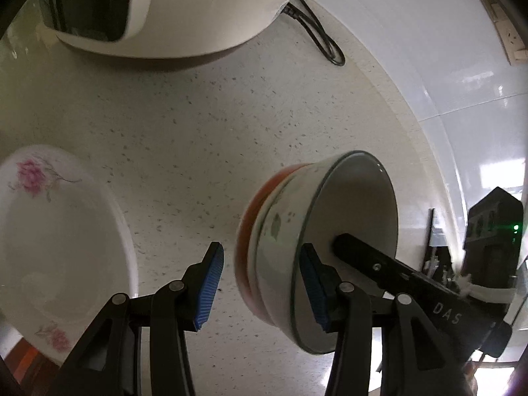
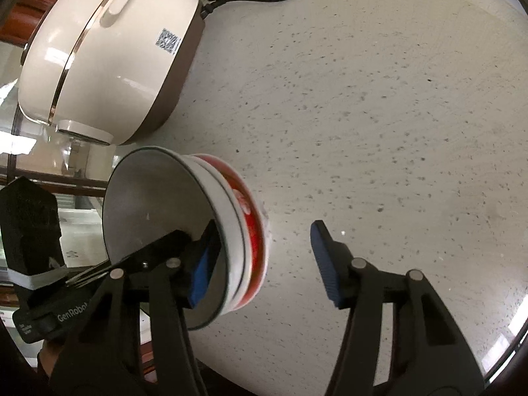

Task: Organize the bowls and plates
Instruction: 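Lift the bowl stack with both grippers and carry it over the flowered plates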

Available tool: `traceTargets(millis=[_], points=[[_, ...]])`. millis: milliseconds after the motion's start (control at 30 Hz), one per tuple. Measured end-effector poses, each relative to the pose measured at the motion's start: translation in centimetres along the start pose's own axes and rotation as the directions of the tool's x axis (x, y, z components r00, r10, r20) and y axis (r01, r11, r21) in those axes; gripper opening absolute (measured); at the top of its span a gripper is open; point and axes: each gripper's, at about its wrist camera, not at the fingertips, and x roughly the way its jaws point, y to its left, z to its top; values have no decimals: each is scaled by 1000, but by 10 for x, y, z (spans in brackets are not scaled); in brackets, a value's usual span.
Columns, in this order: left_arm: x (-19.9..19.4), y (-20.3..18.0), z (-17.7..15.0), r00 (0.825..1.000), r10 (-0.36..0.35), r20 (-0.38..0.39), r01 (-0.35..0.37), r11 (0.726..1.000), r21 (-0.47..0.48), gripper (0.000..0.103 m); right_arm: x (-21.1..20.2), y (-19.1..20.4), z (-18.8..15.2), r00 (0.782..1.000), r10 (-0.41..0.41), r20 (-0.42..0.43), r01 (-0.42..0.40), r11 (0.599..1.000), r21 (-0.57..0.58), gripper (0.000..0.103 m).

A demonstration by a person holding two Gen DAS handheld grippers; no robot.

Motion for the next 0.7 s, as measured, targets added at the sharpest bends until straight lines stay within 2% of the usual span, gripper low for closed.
traceTargets(millis=[33, 167, 233, 267, 467, 700], points=[[1, -1, -1, 1000, -2, -1, 2, 1000, 4, 49, 2, 1, 0, 1000, 24, -3, -24, 1000, 6, 54], [5, 1, 1, 999, -38, -9, 38, 999, -7, 46, 10, -5, -3, 995, 96, -24, -95, 994, 45, 54], [7, 1, 1, 999, -43, -8, 43, 999, -6, 46, 12, -3, -3, 991, 134, -28, -133, 990, 35, 47], [8, 0, 1, 999, -44, -5, 44, 999, -3, 46, 12, -3, -4, 989, 144, -24, -143, 989, 38, 47], [-1, 10, -1, 997, -77, -4, 77, 997, -20, 43, 13, -6, -6, 985, 169, -17, -169, 985, 34, 47], [-3, 8, -2, 998, -70, 1, 70, 998, -6, 42, 7, -12, -4, 988, 154, -16, -154, 988, 25, 47]])
